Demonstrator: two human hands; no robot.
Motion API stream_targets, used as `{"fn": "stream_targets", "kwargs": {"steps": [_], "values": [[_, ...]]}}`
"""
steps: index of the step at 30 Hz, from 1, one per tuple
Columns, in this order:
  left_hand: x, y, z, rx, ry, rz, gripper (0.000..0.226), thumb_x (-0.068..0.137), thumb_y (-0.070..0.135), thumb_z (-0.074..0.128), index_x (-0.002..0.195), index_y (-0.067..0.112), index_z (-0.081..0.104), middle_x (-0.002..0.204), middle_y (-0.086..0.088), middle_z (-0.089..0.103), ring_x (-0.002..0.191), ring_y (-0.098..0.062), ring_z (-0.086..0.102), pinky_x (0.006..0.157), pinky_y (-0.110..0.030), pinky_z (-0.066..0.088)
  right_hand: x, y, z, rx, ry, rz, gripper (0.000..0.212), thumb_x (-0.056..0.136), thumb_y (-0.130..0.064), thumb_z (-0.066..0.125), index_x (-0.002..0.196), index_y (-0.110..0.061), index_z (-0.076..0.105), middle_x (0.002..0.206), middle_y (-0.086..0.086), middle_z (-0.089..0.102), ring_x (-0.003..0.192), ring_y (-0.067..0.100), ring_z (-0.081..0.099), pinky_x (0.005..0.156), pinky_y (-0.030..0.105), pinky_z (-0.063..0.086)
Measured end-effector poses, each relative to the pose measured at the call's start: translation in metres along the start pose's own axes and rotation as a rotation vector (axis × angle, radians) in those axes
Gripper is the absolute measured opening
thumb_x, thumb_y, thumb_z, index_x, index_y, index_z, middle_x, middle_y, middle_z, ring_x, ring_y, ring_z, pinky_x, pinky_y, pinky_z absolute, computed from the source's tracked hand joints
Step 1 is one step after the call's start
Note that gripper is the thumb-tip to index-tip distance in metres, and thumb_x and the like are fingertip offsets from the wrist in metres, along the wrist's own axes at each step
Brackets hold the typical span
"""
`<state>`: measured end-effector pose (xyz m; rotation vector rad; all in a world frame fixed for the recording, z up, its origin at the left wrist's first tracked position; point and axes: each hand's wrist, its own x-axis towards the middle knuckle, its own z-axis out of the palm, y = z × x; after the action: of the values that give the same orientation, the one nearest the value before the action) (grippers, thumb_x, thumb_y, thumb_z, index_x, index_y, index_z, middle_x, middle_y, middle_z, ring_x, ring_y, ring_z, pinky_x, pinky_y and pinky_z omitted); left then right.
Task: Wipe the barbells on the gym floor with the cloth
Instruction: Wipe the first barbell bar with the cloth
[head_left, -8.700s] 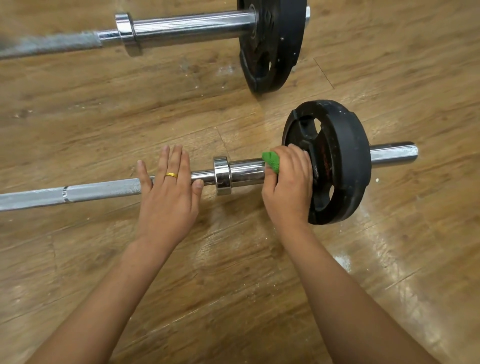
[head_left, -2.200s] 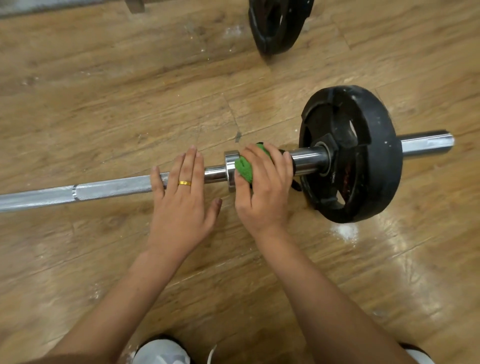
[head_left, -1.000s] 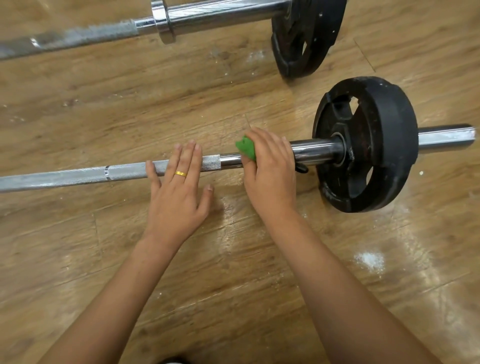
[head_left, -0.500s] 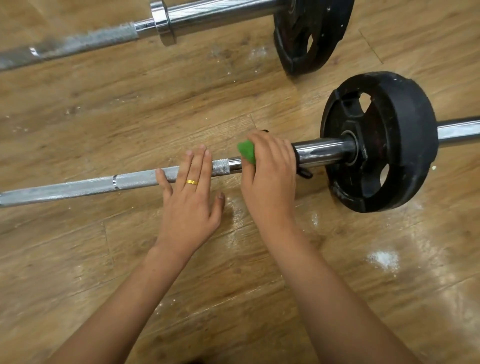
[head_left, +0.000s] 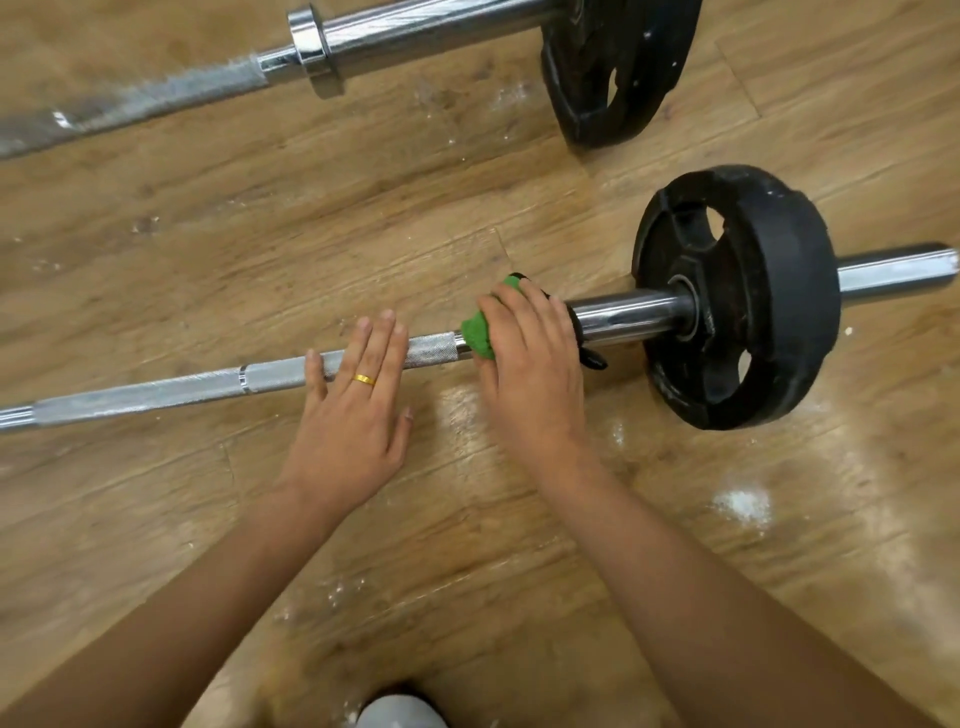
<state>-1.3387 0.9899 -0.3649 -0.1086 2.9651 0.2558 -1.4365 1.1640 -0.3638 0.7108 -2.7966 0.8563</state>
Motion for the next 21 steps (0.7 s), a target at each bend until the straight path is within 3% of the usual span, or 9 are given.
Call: {"fn": "stream_targets", "kwargs": {"steps": [2,5,9,12,14,17,21], "values": [[0.001,-0.001,-0.006,0.013,-0.081,0.002,0.087,0.093,0.035,0.050,0.161,0.010,0.001,0.170,-0.004,-0.004,0.156,-0.023,-0.003,0.116,-0.068,0.013,0.015,0.003,-0.002,-0.008,-0.042,-0.008,0.037,0.089,-0.023,0.052,0.120,-0.006,0.064,0.124,0.009,0.065,0.124,0.030,0.054,0.118,0.044,0.030],[0.008,0.002,-0.016,0.010,-0.214,-0.017,0.097,0.087,0.048,0.046,0.160,0.012,-0.006,0.169,-0.003,-0.010,0.156,-0.022,-0.008,0.116,-0.067,0.010,0.027,-0.010,-0.001,-0.042,-0.080,0.119,0.034,0.085,-0.022,0.056,0.115,-0.008,0.064,0.119,0.008,0.065,0.117,0.029,0.056,0.114,0.047,0.034],[0.010,0.010,-0.034,0.012,-0.374,-0.093,0.105,0.093,0.052,0.052,0.154,0.015,-0.025,0.163,0.002,-0.030,0.150,-0.016,-0.026,0.120,-0.061,-0.002,0.017,-0.018,-0.009,-0.086,-0.224,0.103,0.040,0.091,-0.018,0.060,0.130,-0.011,0.059,0.137,0.007,0.057,0.137,0.030,0.044,0.122,0.048,0.021],[0.019,0.014,-0.054,-0.008,-0.518,-0.084,0.109,0.093,0.048,0.059,0.156,0.014,-0.023,0.164,0.000,-0.029,0.152,-0.017,-0.022,0.121,-0.062,0.002,0.013,-0.004,-0.033,-0.057,-0.375,0.070,0.050,0.098,-0.011,0.056,0.147,-0.013,0.044,0.155,0.005,0.041,0.150,0.026,0.025,0.126,0.042,0.010],[0.023,0.008,-0.063,-0.026,-0.609,-0.076,0.109,0.093,0.047,0.060,0.156,0.015,-0.023,0.164,-0.001,-0.028,0.153,-0.017,-0.021,0.122,-0.061,0.004,0.017,0.013,-0.048,-0.049,-0.421,0.154,0.052,0.099,-0.010,0.052,0.150,-0.013,0.039,0.159,0.005,0.036,0.152,0.023,0.021,0.126,0.039,0.007],[0.019,0.007,-0.057,-0.051,-0.595,-0.064,0.112,0.091,0.050,0.061,0.156,0.017,-0.024,0.163,0.002,-0.031,0.153,-0.016,-0.021,0.122,-0.061,0.001,0.020,0.038,-0.058,-0.122,-0.334,0.334,0.042,0.099,-0.015,0.051,0.141,-0.008,0.050,0.150,0.008,0.047,0.148,0.026,0.028,0.125,0.042,0.010],[0.008,0.002,-0.047,-0.147,-0.520,-0.072,0.110,0.090,0.052,0.062,0.158,0.020,-0.018,0.164,0.006,-0.028,0.153,-0.014,-0.021,0.119,-0.060,-0.006,0.014,0.025,-0.048,0.038,-0.358,0.290,0.040,0.096,-0.020,0.049,0.132,-0.008,0.058,0.138,0.009,0.058,0.140,0.030,0.039,0.124,0.048,0.011]]}}
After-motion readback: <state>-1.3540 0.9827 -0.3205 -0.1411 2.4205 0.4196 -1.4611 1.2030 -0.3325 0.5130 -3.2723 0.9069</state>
